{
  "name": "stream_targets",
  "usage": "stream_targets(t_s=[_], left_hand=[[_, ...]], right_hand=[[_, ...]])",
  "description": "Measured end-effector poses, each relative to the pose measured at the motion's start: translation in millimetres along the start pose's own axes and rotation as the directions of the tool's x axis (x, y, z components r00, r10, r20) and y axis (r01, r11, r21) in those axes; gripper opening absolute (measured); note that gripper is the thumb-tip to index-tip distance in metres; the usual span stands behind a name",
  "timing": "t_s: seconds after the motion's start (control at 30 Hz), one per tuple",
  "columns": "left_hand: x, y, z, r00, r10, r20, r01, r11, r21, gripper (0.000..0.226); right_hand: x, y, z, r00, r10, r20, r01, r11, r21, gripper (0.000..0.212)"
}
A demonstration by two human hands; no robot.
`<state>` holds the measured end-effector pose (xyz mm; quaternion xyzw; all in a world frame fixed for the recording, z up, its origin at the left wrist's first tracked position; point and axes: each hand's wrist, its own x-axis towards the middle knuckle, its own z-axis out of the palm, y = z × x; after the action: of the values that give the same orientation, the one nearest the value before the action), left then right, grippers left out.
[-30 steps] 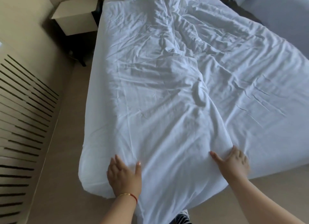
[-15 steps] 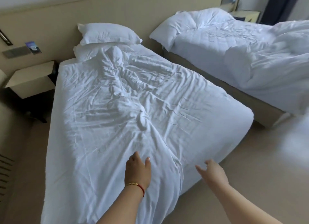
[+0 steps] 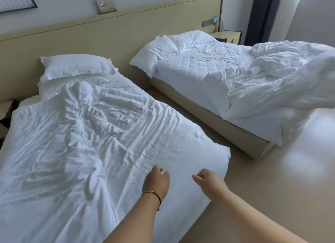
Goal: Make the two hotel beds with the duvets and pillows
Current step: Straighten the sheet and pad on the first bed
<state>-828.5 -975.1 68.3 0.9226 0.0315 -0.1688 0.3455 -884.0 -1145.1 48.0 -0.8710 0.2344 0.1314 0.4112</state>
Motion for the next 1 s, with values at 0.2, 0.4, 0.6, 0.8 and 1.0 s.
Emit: stream_targets(t_s=[0.2, 0.4, 0.6, 0.8, 1.0], left_hand=[[57, 132, 69, 0.998, 0.055, 0.032, -0.055, 0.998, -0.018, 0.032], [143, 208, 104, 0.998, 0.053, 0.024, -0.053, 0.999, 0.008, 0.033], [260, 275, 135, 0.999, 0.042, 0.020, -0.042, 0.999, -0.006, 0.023], [364, 336, 159, 0.999, -0.012, 0.031, 0.012, 1.000, -0.008, 0.023], [447, 354, 151, 0.994, -0.101, -0.029, 0.101, 0.995, 0.002, 0.027]], right_hand=[[75, 19, -121, 0.995, 0.017, -0.102, -0.009, 0.997, 0.073, 0.033], [164, 28, -182, 0.995, 0.030, -0.094, -0.015, 0.988, 0.155, 0.030], [285, 18, -250, 0.996, 0.017, -0.088, -0.004, 0.989, 0.146, 0.032], [407, 2, -308, 0.998, 0.038, -0.054, -0.030, 0.989, 0.143, 0.034], [519, -35, -322, 0.998, -0.004, 0.064, -0.004, 0.993, 0.119, 0.035]])
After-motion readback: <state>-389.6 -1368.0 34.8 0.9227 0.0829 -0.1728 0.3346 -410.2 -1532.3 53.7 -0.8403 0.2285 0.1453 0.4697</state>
